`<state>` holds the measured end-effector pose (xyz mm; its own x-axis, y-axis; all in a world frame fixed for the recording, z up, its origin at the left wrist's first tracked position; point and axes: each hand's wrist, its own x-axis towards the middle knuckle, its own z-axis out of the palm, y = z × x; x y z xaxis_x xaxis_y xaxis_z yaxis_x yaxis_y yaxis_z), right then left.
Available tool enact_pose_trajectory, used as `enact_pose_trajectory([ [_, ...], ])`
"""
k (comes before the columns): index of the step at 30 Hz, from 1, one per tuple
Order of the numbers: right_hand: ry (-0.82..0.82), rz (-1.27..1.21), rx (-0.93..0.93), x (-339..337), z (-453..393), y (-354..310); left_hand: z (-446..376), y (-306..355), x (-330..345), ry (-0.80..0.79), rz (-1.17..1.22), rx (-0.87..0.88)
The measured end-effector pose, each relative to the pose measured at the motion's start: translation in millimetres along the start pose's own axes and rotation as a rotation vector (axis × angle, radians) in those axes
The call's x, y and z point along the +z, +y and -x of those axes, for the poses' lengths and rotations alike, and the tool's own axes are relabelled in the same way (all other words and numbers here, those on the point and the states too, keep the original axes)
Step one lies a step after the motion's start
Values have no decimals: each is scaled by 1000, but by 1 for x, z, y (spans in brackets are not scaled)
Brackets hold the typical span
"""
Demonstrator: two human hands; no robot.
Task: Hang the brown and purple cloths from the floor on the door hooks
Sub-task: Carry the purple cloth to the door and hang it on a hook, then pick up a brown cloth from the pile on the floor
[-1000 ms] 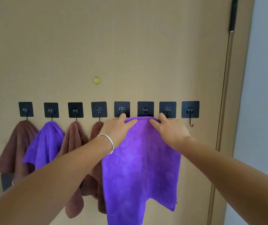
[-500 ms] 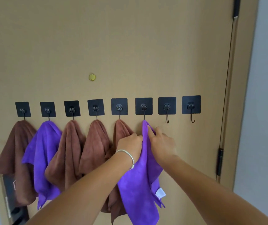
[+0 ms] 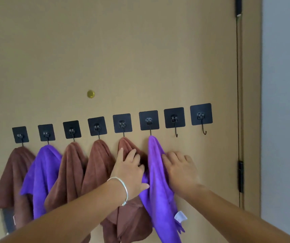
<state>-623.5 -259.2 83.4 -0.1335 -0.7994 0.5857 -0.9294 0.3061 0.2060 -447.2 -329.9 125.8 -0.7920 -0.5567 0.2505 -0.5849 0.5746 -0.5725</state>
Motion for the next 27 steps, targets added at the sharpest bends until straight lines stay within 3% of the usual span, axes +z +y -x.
enact_pose_trajectory([
  [6,151,19,35,-37,2,13,-13,-44,-39,483,30,29],
  [10,268,130,224,-69,7,25,-38,-54,-37,534,172,55],
  [16,49,345,447,-103,34,34,-58,-41,-30,681,269,163],
  [27,2,701,808,-189,138,-21,-24,37,-65,936,630,470],
])
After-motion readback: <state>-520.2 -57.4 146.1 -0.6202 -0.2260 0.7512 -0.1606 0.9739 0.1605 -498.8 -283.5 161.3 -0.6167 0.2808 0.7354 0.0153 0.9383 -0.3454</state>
